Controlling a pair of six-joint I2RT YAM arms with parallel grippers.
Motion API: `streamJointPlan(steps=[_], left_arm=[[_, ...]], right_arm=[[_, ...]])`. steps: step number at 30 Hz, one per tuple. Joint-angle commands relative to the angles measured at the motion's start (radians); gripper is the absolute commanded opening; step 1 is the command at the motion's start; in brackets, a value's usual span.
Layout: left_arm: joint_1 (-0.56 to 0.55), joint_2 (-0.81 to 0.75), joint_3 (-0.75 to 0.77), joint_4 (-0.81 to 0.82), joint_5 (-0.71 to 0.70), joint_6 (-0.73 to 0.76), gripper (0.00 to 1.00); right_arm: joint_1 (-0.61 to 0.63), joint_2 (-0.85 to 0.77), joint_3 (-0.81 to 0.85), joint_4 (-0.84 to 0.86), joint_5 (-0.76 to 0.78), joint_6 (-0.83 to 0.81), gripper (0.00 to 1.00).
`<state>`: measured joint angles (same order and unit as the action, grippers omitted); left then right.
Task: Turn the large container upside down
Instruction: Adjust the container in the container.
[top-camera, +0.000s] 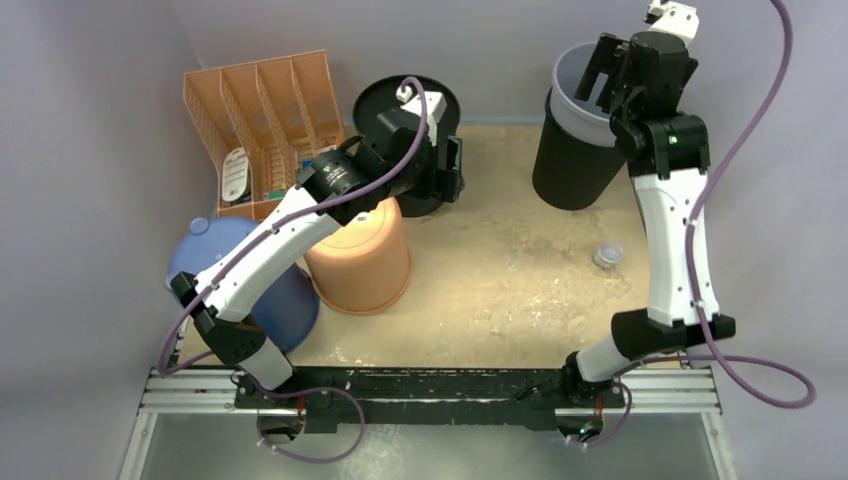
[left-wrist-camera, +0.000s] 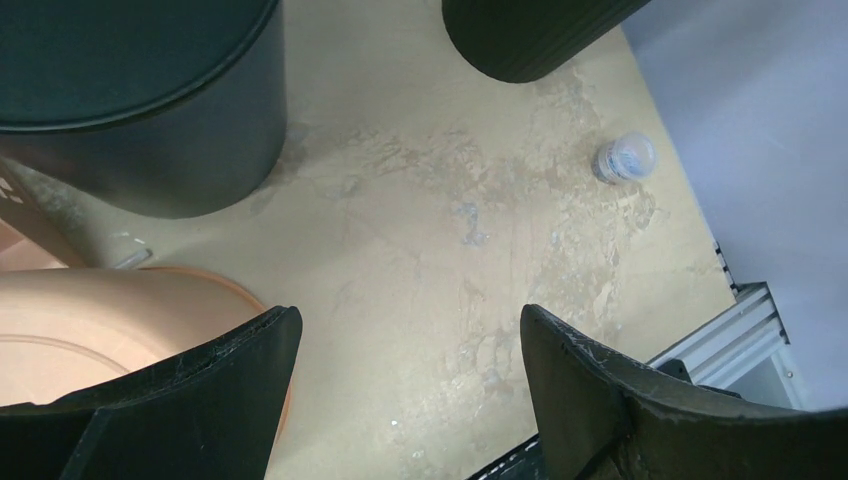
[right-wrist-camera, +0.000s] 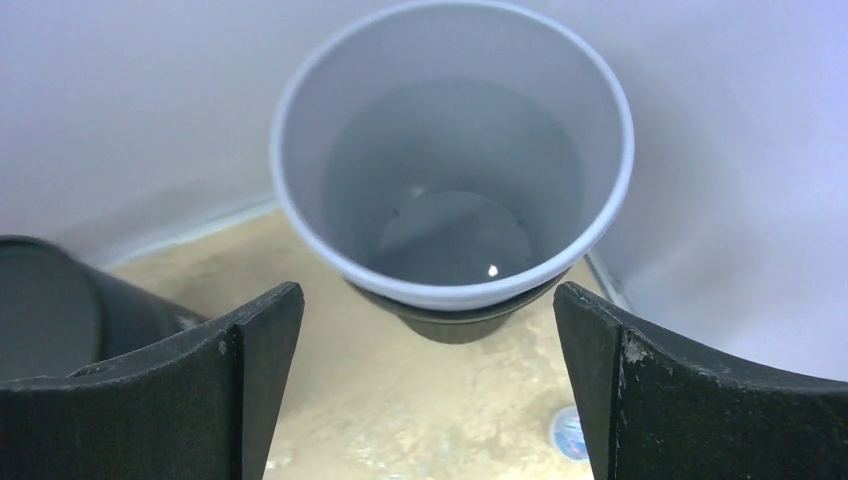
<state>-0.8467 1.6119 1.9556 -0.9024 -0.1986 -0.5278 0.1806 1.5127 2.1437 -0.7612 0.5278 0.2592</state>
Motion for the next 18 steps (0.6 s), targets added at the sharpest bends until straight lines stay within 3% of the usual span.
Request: streamJointPlan(steps=[1,5,10,13,18], left_arm=[[-0.022,-0.056,-0.043,0.086,-0.030,0.026,0.80],[-0.023,-0.061,-0.050,0.051,-0.023,0.031,0.80],[-0.023,-0.078,-0.099,0.073,-0.012,0.027,0.80],[-0.023,-0.085,-0.118,0.089,-0.005,0.025,0.81],[-0.023,-0.087,-0.135,0.112,-0.004,0.017,0.81]], right_arm=[[-0.110,0.061,0.000,-0.009,-0.068,-0.073,0.98],[-0.266,0.123,0.070,-0.083,-0.105,0.012,0.98],[-0.445,0.179,0.081,-0.083,-0.282,0.052,0.98],[-0.492,0.215,0.102,-0.076,-0.350,0.061,0.96],[-0.516,0.264,0.133,-0.052,-0.445,0.068,0.85]])
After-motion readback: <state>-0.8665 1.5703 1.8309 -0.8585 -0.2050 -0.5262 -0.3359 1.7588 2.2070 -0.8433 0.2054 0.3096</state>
